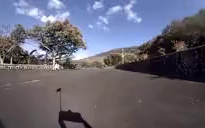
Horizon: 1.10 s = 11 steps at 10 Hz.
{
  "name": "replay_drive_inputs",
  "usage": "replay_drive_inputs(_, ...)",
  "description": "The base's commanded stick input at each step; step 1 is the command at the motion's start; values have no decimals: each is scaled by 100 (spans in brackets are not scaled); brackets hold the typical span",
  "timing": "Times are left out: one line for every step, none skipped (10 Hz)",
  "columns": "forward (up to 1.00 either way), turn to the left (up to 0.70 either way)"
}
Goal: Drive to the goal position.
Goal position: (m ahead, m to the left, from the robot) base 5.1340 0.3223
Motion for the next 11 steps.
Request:
replay_drive_inputs(50,0)
replay_drive_inputs(50,0)
replay_drive_inputs(50,0)
replay_drive_inputs(50,0)
replay_drive_inputs(50,0)
replay_drive_inputs(50,0)
replay_drive_inputs(50,0)
replay_drive_inputs(50,0)
replay_drive_inputs(50,0)
replay_drive_inputs(50,0)
replay_drive_inputs(50,0)
